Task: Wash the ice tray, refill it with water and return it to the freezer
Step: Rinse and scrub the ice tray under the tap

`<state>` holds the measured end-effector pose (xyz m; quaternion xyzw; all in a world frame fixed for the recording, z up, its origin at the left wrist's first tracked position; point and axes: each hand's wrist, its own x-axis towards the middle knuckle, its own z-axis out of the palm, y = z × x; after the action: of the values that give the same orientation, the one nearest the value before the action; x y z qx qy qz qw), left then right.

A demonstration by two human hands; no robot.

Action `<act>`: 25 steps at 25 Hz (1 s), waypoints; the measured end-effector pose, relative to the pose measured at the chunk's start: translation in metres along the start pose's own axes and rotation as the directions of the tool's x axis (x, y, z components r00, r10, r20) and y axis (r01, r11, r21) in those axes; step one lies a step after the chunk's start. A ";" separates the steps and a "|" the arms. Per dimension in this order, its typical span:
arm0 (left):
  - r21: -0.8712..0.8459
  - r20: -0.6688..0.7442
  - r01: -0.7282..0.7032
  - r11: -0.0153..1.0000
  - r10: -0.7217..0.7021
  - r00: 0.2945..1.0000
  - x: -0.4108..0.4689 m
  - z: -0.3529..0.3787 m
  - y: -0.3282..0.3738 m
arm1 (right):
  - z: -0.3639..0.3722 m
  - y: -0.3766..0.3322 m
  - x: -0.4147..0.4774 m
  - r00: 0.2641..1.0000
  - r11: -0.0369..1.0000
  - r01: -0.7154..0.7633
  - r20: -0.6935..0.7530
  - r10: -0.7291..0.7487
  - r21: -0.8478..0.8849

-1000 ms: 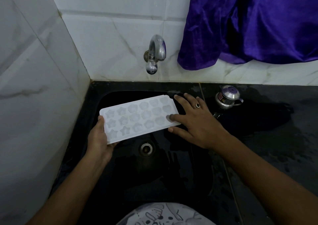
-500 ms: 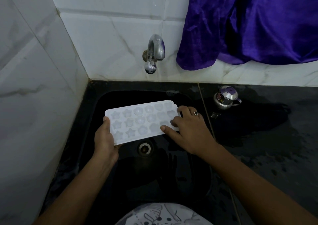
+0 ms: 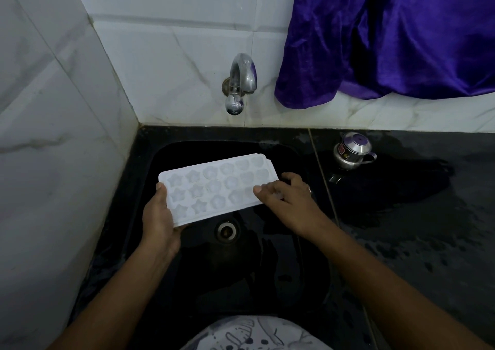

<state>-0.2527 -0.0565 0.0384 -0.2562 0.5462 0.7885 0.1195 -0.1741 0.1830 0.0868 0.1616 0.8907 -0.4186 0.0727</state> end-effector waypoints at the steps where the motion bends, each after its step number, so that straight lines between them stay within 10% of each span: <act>1: 0.002 0.001 0.002 1.000 -0.002 1.000 0.000 -0.001 -0.001 | -0.002 0.001 0.000 0.999 0.990 0.039 -0.015 -0.041 -0.135; 4: -0.005 0.003 0.008 1.000 -0.008 1.000 -0.002 0.002 -0.002 | 0.001 0.000 0.000 0.992 0.955 0.109 -0.031 -0.122 -0.276; 9: -0.011 -0.004 -0.009 1.000 0.009 1.000 0.000 -0.003 0.005 | 0.001 0.005 -0.002 0.998 0.999 0.040 0.039 -0.040 0.025; 14: -0.004 0.000 0.001 1.000 -0.001 1.000 -0.001 -0.003 0.002 | -0.014 0.013 0.005 0.934 0.698 0.270 0.005 -0.357 -0.663; 17: -0.018 -0.003 -0.006 1.000 0.006 1.000 0.000 -0.002 0.004 | -0.017 0.012 0.003 0.909 0.594 0.271 -0.002 -0.417 -0.757; 25: -0.029 -0.022 0.008 1.000 -0.008 1.000 0.000 0.000 0.001 | -0.001 0.009 -0.006 0.953 0.933 0.255 -0.095 -0.287 -0.254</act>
<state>-0.2530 -0.0573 0.0395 -0.2688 0.5348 0.7931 0.1129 -0.1649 0.1878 0.0824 0.0541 0.9511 -0.3029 -0.0255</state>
